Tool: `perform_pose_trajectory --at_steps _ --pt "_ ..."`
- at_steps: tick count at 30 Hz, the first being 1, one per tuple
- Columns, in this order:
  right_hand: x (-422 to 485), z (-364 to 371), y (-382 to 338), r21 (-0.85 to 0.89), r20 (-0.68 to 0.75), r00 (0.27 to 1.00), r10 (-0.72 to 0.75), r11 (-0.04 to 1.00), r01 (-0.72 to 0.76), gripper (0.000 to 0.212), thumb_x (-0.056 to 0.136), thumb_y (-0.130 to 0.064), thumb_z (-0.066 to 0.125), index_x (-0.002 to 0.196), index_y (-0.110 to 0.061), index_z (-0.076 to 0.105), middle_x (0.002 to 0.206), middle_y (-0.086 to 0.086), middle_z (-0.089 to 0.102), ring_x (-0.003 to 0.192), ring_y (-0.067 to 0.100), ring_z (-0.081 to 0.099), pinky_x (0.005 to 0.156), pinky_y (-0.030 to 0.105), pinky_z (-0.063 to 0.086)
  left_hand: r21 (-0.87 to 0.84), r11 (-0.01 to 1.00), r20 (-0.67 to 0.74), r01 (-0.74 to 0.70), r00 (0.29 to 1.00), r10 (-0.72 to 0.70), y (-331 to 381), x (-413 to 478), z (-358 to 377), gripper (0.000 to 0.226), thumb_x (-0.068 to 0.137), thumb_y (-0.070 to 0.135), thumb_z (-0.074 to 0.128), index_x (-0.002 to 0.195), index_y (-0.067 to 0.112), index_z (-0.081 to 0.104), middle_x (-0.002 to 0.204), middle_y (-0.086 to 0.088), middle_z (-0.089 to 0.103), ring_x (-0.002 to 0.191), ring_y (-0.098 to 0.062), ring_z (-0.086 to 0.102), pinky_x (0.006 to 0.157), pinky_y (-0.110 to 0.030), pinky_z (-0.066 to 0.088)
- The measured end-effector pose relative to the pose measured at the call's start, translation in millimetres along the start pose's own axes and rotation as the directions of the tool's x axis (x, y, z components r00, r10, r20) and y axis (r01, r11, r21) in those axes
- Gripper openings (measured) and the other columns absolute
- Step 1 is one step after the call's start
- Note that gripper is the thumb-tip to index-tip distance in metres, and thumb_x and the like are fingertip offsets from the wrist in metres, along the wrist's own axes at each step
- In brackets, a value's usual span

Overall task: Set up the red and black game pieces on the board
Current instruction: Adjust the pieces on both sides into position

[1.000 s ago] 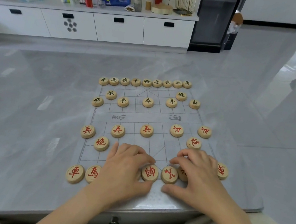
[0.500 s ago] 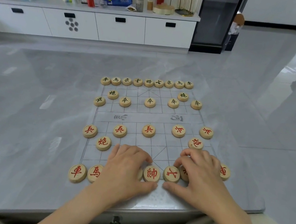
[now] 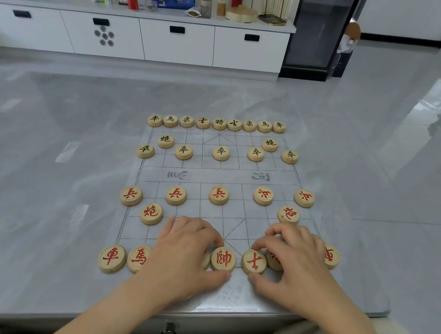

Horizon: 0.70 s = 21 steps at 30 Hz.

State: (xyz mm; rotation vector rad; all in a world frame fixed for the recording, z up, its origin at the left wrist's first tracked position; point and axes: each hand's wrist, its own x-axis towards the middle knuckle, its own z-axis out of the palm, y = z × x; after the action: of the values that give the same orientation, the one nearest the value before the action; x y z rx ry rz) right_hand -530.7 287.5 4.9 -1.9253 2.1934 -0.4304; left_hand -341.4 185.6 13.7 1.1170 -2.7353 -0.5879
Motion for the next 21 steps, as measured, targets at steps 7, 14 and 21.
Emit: perform_pose_trajectory --at_steps 7,14,21 --pt "2.0 1.0 -1.5 0.012 0.003 1.000 -0.009 1.000 0.009 0.045 0.069 -0.063 0.043 0.108 -0.043 0.054 0.111 -0.020 0.035 0.111 0.003 0.028 0.090 0.026 0.015 0.009 1.000 0.018 0.001 1.000 -0.001 -2.9 2.5 2.5 0.059 0.058 0.074 0.033 0.103 0.042 0.051 0.110 0.021 0.046 0.106 -0.004 0.035 0.111 -0.038 0.023" --pt "2.3 0.9 -1.5 0.010 0.005 1.000 -0.010 1.000 0.009 0.046 0.069 -0.064 0.042 0.109 -0.044 0.053 0.111 -0.020 0.035 0.110 0.002 0.028 0.089 0.026 0.016 -0.002 1.000 0.014 -0.001 1.000 0.001 -3.9 2.7 3.3 0.041 0.071 0.063 0.058 0.104 0.040 0.051 0.111 0.018 0.046 0.107 -0.006 0.035 0.112 -0.038 0.021" --pt "2.9 0.9 -3.4 -0.004 0.010 1.000 -0.006 1.000 0.006 0.050 0.068 -0.065 0.040 0.113 -0.045 0.052 0.112 -0.019 0.035 0.114 0.006 0.031 0.090 0.026 0.015 0.006 1.000 0.004 0.001 1.000 -0.001 -5.3 3.3 4.9 0.049 0.065 0.072 0.046 0.102 0.041 0.050 0.107 0.020 0.045 0.102 -0.005 0.035 0.110 -0.039 0.024"
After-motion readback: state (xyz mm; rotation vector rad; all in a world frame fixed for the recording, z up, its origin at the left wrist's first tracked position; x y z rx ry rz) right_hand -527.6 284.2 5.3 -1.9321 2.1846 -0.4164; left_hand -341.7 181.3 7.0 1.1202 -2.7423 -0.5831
